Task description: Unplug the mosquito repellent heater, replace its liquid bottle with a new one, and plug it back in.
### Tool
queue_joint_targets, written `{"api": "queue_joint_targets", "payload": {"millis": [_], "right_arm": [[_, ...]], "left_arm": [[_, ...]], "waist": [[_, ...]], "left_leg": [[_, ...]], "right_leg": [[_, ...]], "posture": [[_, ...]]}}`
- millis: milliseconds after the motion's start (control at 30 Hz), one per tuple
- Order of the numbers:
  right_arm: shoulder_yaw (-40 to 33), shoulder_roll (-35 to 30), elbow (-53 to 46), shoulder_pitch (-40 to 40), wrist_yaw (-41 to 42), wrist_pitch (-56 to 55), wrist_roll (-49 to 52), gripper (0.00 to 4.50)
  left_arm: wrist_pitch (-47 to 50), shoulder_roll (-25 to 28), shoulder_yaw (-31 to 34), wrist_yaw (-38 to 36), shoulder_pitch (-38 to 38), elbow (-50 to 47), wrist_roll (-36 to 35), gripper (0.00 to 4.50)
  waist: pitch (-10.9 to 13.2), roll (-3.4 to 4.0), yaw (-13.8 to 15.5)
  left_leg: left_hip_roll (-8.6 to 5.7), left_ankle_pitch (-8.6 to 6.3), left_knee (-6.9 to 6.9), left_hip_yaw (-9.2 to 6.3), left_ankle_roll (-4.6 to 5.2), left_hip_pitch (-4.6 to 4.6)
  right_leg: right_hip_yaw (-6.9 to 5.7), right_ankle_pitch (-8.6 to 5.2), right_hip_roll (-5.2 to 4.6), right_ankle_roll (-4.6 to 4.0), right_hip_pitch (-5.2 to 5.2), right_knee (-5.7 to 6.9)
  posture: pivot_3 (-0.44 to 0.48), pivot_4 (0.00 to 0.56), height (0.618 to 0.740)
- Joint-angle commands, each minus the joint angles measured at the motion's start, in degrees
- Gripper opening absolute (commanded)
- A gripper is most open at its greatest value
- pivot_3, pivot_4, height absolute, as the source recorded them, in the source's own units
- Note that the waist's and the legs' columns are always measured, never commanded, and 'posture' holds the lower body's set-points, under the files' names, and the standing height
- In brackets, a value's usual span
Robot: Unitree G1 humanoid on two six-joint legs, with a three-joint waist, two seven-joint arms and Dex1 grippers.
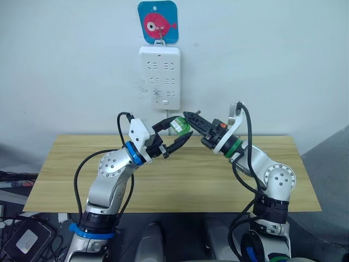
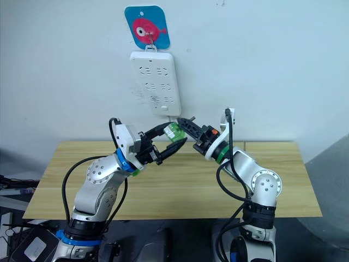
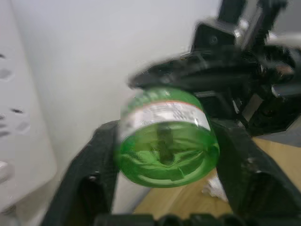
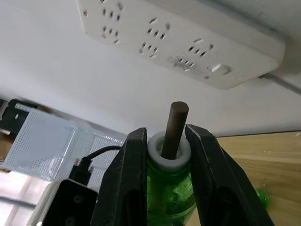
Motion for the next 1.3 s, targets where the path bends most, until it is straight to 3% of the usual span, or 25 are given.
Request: {"api": "queue_joint_targets", "payload": {"millis": [33,67,233,400,533,667,867,1033,1200,1300], "right_arm": [[2.3,-4.6,-2.1,0.9,3.6,-1.9,-3.4,0.83],[3.5,-7.2,-2.3,1.4,5.5,-3.2,-6.8,0.83],[16.5,-19.3,2.8,5.3,17.1,-23.1,-35.0,0.83],[27.0,-21.2,21.9,5.6,21.9,-51.1,-59.5,0.83],[27.4,-17.4,40.3,0.7,21.6,-65.2,-67.5,0.83],[25.5,-14.5,55.2,-4.5,21.6,-72.6,-70.6,0.83],[22.2,-12.6,67.0,-8.3,22.6,-77.9,-72.0,0.83],[19.8,-11.9,66.9,-7.3,25.0,-79.5,-70.9,2.57],[17.6,-12.6,56.9,-4.1,25.2,-77.0,-70.2,4.31],[20.2,-15.3,40.0,1.4,30.2,-68.7,-69.5,4.43]], "left_arm": [[4.3,3.9,1.3,-0.7,1.5,-1.1,-0.2,4.18],[7.0,6.1,1.4,-1.4,2.2,-1.1,-0.4,4.49],[17.2,13.8,2.0,-3.4,6.5,-3.8,-2.8,4.50],[22.5,16.1,1.7,-3.3,8.8,-8.0,-3.4,4.50],[25.4,16.0,1.9,-3.0,9.3,-10.3,-4.8,4.50],[25.4,15.2,2.4,-2.0,9.4,-11.0,-4.6,4.50],[21.5,14.0,1.5,-1.9,9.7,-11.3,-3.0,4.50],[19.0,12.6,1.5,-0.8,11.2,-11.8,-2.2,4.50],[15.7,11.5,3.3,1.8,13.6,-9.8,-0.3,4.50],[14.5,9.0,7.2,7.1,18.4,-7.9,0.7,4.50]], "waist": [[0.0,0.00,0.0],[0.0,0.00,0.0],[0.0,0.00,0.1],[0.0,-0.02,0.2],[0.1,-0.04,0.3],[0.1,-0.06,0.6],[0.1,-0.06,1.2],[0.1,-0.05,1.1],[0.1,-0.04,1.1],[0.1,-0.03,1.1]], "left_leg": [[0.01,0.00,0.00,-0.01,0.00,0.00],[0.01,0.00,0.00,-0.01,0.00,0.00],[-0.02,0.00,-0.01,0.03,0.00,-0.02],[0.05,0.00,-0.05,0.09,0.00,0.07],[0.08,0.00,-0.06,0.19,-0.01,0.11],[0.07,0.01,-0.06,0.20,-0.01,0.13],[0.02,0.00,-0.08,0.16,-0.02,0.11],[0.01,0.00,-0.09,0.17,-0.02,0.13],[0.02,0.00,-0.09,0.16,-0.01,0.15],[0.02,0.00,-0.10,0.16,-0.01,0.14]], "right_leg": [[0.00,0.00,0.01,0.00,0.00,0.00],[0.00,0.00,0.01,0.00,0.00,0.00],[0.02,-0.03,-0.01,0.05,-0.02,-0.08],[0.05,-0.12,0.02,0.19,-0.03,-0.06],[0.12,-0.06,0.03,0.09,-0.03,-0.05],[0.14,0.00,0.02,0.00,-0.02,-0.05],[0.10,0.00,-0.05,-0.01,0.01,-0.06],[0.11,0.00,-0.07,-0.01,0.01,-0.04],[0.11,0.00,-0.06,-0.01,0.01,-0.02],[0.12,0.00,-0.09,-0.01,0.01,-0.03]], "posture": [[-0.084,0.214,0.736],[-0.084,0.214,0.736],[-0.070,0.220,0.736],[-0.052,0.230,0.736],[-0.039,0.237,0.736],[-0.024,0.240,0.736],[-0.013,0.243,0.736],[-0.017,0.244,0.736],[-0.029,0.243,0.736],[-0.045,0.248,0.736]]}}
